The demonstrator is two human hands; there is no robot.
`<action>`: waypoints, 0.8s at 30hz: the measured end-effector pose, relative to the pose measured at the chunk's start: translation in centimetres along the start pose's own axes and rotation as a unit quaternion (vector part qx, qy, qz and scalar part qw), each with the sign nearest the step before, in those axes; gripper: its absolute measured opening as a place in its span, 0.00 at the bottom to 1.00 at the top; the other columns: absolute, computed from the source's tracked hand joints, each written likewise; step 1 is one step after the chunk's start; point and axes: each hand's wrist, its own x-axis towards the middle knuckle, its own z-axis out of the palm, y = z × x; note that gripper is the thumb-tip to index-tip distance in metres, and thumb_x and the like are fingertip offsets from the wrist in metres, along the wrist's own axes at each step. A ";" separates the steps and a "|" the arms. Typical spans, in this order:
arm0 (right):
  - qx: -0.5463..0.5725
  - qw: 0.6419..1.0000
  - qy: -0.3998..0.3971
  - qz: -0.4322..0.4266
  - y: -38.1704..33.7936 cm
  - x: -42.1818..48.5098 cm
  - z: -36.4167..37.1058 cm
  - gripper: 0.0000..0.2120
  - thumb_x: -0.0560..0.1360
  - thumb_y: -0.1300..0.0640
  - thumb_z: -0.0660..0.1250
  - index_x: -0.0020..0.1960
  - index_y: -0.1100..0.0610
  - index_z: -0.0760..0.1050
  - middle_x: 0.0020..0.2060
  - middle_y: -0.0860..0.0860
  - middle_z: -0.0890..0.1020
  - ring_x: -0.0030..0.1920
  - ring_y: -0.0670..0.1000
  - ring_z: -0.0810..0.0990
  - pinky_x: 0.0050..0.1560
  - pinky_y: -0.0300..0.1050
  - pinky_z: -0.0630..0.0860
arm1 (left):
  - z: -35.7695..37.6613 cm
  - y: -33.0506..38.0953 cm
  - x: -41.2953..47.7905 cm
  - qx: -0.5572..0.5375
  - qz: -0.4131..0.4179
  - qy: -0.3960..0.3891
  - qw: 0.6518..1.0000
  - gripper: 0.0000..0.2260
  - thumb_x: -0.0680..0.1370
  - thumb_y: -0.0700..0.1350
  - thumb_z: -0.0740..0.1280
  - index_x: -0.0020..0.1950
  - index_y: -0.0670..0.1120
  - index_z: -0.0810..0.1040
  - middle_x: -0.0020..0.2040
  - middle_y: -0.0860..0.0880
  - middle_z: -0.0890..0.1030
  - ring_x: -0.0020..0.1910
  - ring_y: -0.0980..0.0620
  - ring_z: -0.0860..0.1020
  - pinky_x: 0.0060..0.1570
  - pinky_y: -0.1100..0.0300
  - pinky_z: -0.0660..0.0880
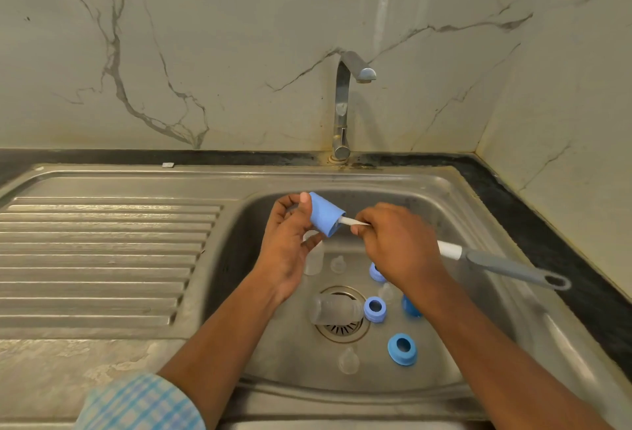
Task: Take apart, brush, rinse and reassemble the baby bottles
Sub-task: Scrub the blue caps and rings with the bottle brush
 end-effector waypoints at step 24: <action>-0.008 0.999 -0.038 -0.018 -0.4 -0.3 -0.8 0.14 0.84 0.48 0.54 0.41 0.50 0.66 0.31 0.46 0.69 0.32 0.50 0.69 0.30 0.45 0.61 | -0.2 0.5 0.0 -0.081 -0.039 -0.064 0.994 0.07 0.81 0.36 0.62 0.58 0.44 0.74 0.50 0.42 0.84 0.50 0.45 0.83 0.52 0.52 0.82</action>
